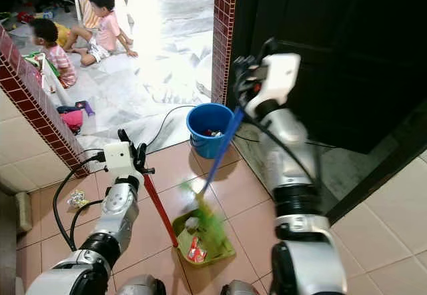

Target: Sweep floor

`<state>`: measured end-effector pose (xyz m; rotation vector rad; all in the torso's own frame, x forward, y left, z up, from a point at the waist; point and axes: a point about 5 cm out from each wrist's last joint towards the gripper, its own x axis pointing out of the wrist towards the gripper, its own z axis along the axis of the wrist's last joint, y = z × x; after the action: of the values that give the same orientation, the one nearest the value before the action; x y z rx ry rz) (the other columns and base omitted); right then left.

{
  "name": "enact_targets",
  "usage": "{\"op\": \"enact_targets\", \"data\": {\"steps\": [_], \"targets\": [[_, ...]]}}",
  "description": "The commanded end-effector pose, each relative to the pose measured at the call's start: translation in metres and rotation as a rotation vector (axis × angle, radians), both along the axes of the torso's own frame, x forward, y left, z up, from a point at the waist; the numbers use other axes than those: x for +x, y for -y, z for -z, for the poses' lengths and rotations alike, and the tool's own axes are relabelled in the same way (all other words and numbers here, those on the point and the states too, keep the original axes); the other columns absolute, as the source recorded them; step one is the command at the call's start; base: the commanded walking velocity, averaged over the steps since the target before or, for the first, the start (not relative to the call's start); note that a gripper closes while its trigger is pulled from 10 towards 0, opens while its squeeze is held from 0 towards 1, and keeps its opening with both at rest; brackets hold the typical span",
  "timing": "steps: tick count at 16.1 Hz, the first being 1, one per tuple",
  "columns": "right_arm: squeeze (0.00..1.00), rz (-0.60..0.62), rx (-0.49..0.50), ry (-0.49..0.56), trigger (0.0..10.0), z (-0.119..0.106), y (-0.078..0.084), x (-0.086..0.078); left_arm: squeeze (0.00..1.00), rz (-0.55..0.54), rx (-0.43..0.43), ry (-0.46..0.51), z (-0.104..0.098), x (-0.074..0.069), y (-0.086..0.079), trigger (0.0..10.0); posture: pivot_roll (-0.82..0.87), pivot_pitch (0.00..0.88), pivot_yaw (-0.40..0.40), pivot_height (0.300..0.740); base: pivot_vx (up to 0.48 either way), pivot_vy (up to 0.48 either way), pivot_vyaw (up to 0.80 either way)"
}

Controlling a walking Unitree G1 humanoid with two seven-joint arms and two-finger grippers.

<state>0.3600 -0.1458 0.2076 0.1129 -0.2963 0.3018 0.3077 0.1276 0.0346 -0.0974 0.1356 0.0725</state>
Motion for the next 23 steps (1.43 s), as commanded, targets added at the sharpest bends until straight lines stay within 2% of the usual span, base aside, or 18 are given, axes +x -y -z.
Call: {"op": "enact_targets", "data": {"steps": [1,4,6,8,11,12,14,15,16,18,19,20,21,23], "targets": [[0.00,0.015,-0.027,0.138,10.0,-0.025,0.001,-0.004,0.00,0.008,-0.008,-0.049,0.007,-0.003,0.000,10.0,-0.08,0.000,0.000,0.740,0.000,0.000,0.00],[0.00,0.061,-0.099,0.158,10.0,-0.018,0.004,-0.007,0.00,0.029,-0.019,-0.051,0.009,-0.004,0.002,10.0,-0.08,0.000,0.000,0.740,0.000,0.000,0.00],[0.00,0.065,-0.136,0.141,10.0,-0.008,0.004,-0.011,0.00,0.043,0.015,-0.040,0.007,-0.004,0.002,10.0,-0.07,0.000,0.002,0.740,0.000,0.000,0.00],[0.00,0.077,-0.181,0.087,10.0,0.013,0.008,-0.019,0.00,0.058,-0.001,-0.009,0.004,-0.004,0.000,10.0,-0.07,0.000,0.005,0.740,0.000,0.000,0.00],[0.00,0.105,-0.237,0.013,10.0,0.043,0.014,-0.034,0.00,0.055,-0.081,0.058,-0.006,-0.004,-0.006,10.0,-0.07,0.000,0.011,0.740,0.000,0.000,0.00],[0.00,0.113,-0.258,-0.020,10.0,0.056,0.016,-0.042,0.00,0.062,-0.134,0.093,-0.013,-0.005,-0.008,10.0,-0.07,0.000,0.014,0.740,0.000,0.000,0.00],[0.00,0.128,-0.325,-0.073,10.0,0.080,0.019,-0.057,0.00,0.028,-0.200,0.174,-0.028,-0.006,-0.023,10.0,-0.07,0.000,0.012,0.740,0.000,0.000,0.00],[0.00,0.120,-0.376,-0.107,10.0,0.093,0.019,-0.061,0.00,-0.036,-0.240,0.191,-0.034,-0.002,-0.038,10.0,-0.07,0.000,0.004,0.740,0.000,0.000,0.00],[0.00,0.111,-0.380,-0.127,10.0,0.099,0.018,-0.062,0.00,-0.053,-0.282,0.199,-0.037,0.001,-0.042,10.0,-0.06,0.000,0.001,0.740,0.000,0.000,0.00],[0.00,0.110,-0.435,-0.168,10.0,0.109,0.020,-0.063,0.00,-0.048,-0.329,0.217,-0.042,0.004,-0.042,10.0,-0.07,0.000,-0.004,0.740,0.000,0.000,0.00],[0.00,0.114,-0.467,-0.182,10.0,0.115,0.024,-0.065,0.00,-0.010,-0.375,0.240,-0.048,0.006,-0.038,10.0,-0.07,0.000,-0.006,0.740,0.000,0.000,0.00],[0.00,0.116,-0.482,-0.187,10.0,0.116,0.025,-0.066,0.00,0.007,-0.389,0.243,-0.049,0.006,-0.037,10.0,-0.07,0.000,-0.006,0.740,0.000,0.000,0.00],[0.00,0.119,-0.485,-0.196,10.0,0.118,0.027,-0.067,0.00,0.014,-0.450,0.240,-0.049,0.007,-0.035,10.0,-0.07,0.000,-0.009,0.740,0.000,0.000,0.00],[0.00,0.124,-0.494,-0.199,10.0,0.120,0.029,-0.067,0.00,0.023,-0.514,0.231,-0.048,0.008,-0.034,10.0,-0.08,0.000,-0.012,0.740,0.000,0.000,0.00]]}}
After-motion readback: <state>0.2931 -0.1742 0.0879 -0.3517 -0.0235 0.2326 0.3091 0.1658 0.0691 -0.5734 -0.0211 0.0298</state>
